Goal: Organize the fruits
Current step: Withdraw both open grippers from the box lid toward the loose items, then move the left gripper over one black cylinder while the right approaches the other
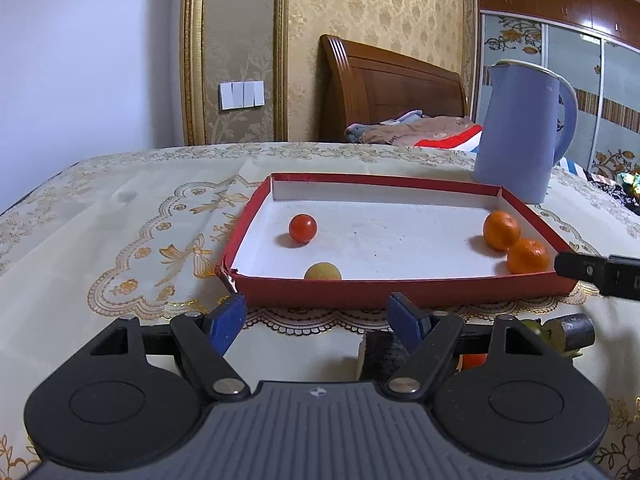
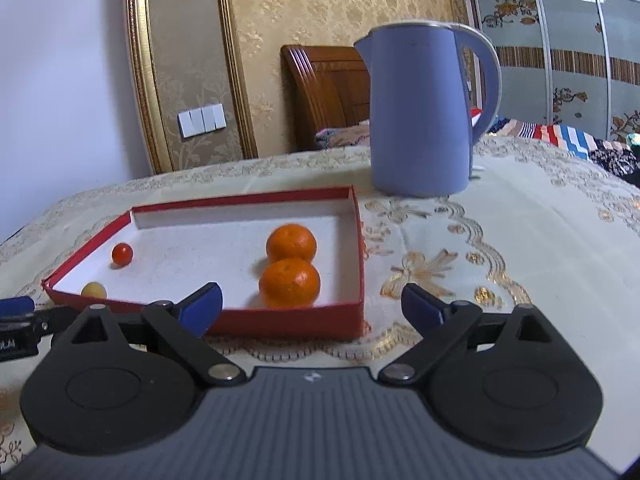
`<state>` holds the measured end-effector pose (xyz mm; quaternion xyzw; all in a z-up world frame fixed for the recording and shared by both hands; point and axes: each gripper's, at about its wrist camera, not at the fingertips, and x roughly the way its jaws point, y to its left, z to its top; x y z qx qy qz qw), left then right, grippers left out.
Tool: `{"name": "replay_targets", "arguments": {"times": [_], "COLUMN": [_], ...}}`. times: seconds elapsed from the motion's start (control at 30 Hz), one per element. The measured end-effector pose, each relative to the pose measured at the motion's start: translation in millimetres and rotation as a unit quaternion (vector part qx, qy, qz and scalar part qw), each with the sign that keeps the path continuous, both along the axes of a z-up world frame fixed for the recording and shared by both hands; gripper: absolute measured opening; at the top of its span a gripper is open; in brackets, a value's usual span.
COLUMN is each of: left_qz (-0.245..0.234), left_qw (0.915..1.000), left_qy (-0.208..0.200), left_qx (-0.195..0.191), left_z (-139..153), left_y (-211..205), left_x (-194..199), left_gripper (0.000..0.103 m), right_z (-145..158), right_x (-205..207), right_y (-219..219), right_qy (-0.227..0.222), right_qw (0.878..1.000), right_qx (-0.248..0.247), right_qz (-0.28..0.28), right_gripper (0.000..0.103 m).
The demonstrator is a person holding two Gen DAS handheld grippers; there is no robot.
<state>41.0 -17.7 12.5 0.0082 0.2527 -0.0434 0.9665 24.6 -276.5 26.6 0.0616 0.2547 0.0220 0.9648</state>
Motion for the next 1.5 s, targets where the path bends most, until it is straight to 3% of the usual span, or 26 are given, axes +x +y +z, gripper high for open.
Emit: {"name": "replay_targets", "arguments": {"times": [0.2,0.4,0.47,0.57,1.0,1.13,1.27,1.5], "left_qz": [0.0,-0.004,-0.006,-0.01,-0.024,-0.076,-0.09,-0.094], "left_qw": [1.0,1.0,0.9999,0.9999,0.9995,0.9968,0.9952,0.9942], "left_qy": [0.005,0.006,0.004,0.003,0.002,0.001,-0.022,0.037], "left_qx": [-0.001,0.006,0.008,0.01,0.018,0.024,0.031,0.036], "left_z": [-1,-2,-2,-2,-4,-4,-3,-12], "left_y": [0,-1,-2,-2,-6,-5,-6,-10], "left_x": [1,-1,-3,-5,-7,-19,-31,-14], "left_gripper": [0.077,0.078,0.078,0.083,0.086,0.087,0.087,0.087], "right_z": [-3,-5,-5,-6,-11,-10,-11,-11], "right_x": [-8,-8,-11,-10,-4,-3,-2,-3], "right_y": [-8,-4,-5,-11,-17,-16,-16,-16], "right_qy": [0.005,0.016,0.016,0.02,0.044,0.044,0.046,0.046], "right_qw": [1.0,1.0,1.0,0.999,0.998,0.998,0.998,0.998], "right_qx": [0.022,0.011,0.016,0.032,0.047,0.045,0.043,0.044], "right_qz": [-0.006,0.006,0.007,-0.001,-0.01,-0.008,-0.007,-0.008], "right_gripper": [0.097,0.097,0.103,0.103,0.103,0.103,0.103,0.103]}}
